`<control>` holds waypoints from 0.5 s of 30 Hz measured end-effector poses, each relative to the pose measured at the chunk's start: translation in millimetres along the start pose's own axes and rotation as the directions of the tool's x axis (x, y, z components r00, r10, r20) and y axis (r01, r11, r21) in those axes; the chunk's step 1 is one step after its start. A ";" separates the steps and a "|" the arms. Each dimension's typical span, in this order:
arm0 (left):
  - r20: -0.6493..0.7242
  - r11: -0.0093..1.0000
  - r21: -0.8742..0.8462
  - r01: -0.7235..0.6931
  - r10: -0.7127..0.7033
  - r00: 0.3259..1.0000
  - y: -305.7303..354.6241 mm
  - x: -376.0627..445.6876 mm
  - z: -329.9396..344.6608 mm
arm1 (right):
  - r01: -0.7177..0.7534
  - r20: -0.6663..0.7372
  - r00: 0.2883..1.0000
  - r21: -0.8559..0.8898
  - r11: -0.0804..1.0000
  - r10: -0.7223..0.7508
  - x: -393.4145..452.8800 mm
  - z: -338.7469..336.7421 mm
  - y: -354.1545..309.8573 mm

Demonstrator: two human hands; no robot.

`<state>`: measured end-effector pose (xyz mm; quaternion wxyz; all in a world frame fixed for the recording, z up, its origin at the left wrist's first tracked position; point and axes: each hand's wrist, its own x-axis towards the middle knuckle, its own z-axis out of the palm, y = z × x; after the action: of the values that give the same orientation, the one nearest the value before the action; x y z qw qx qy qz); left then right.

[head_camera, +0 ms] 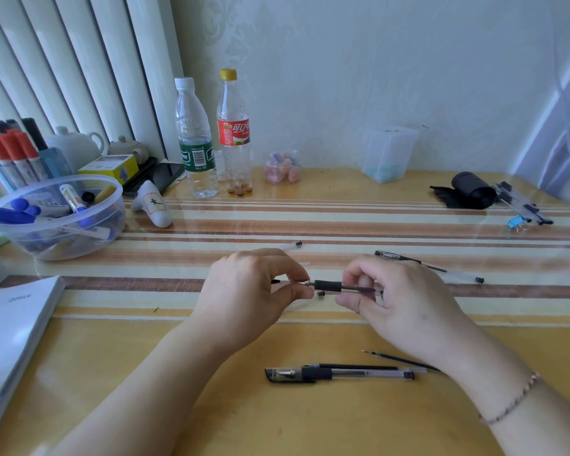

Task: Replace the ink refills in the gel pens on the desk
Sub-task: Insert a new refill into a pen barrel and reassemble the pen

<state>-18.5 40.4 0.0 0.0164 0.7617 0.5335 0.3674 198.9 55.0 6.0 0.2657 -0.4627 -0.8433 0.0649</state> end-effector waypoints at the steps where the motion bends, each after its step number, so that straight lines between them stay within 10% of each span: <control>1: 0.036 1.000 0.017 -0.016 0.016 0.999 0.3 -0.4 0.0 | 0.022 -0.025 0.999 -0.031 0.999 -0.023 -0.2 -0.1 -0.6; 15: -0.015 0.962 0.131 -0.239 0.243 0.970 5.8 4.0 -2.4 | -0.035 0.049 0.998 0.112 0.993 0.030 1.0 0.6 0.6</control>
<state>-14.6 40.3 6.3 -0.0856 0.8146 0.4595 0.3436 198.5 56.3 5.7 0.2704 -0.4591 -0.8366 0.1275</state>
